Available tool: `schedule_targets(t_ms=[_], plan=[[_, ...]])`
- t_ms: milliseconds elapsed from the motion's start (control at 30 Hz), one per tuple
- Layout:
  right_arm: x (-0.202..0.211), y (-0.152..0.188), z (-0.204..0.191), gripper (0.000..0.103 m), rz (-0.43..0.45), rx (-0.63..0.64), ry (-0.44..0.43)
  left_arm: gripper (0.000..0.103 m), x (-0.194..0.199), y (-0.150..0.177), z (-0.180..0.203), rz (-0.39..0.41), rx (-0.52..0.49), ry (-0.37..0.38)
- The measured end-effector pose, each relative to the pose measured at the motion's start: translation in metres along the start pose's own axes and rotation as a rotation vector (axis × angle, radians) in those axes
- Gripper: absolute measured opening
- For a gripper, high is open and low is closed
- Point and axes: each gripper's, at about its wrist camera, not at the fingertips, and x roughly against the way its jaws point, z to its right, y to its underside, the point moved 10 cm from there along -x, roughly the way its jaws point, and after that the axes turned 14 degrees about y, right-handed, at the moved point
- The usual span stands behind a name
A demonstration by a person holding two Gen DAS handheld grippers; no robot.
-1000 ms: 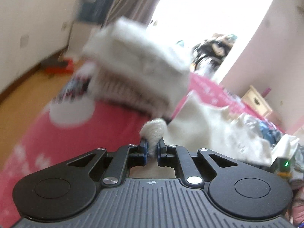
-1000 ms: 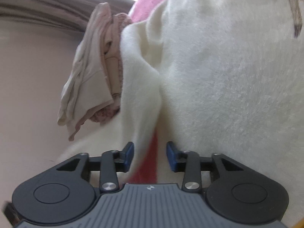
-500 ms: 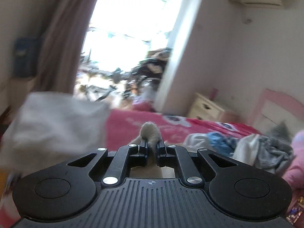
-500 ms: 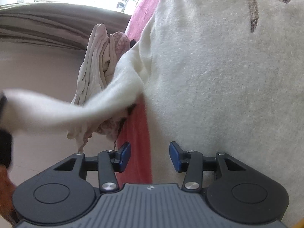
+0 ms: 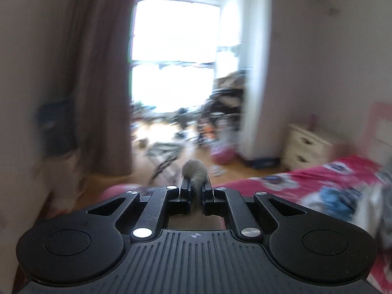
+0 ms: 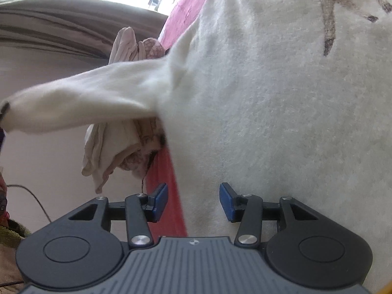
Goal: Fold clothes
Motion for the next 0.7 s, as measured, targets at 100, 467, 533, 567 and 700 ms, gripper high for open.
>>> schedule_targets(t_ms=[100, 467, 533, 567, 700], plan=[[0.0, -0.001, -0.001, 0.049, -0.004, 0.016, 0.006, 0.005, 0.014, 0.021, -0.05, -0.048, 0.066, -0.085], [0.0, 0.001, -0.004, 0.049, 0.006, 0.047, 0.033, 0.024, 0.008, 0.139, -0.194, -0.319, 0.162, -0.348], [0.0, 0.001, -0.005, 0.049, 0.008, 0.051, 0.037, 0.025, 0.023, 0.144, -0.211, -0.297, 0.207, -0.391], [0.0, 0.001, -0.005, 0.049, 0.009, 0.053, 0.038, 0.025, 0.032, 0.146, -0.22, -0.281, 0.236, -0.41], [0.001, -0.001, -0.008, 0.049, 0.019, 0.066, 0.048, 0.024, 0.062, 0.135, -0.222, -0.197, 0.275, -0.462]])
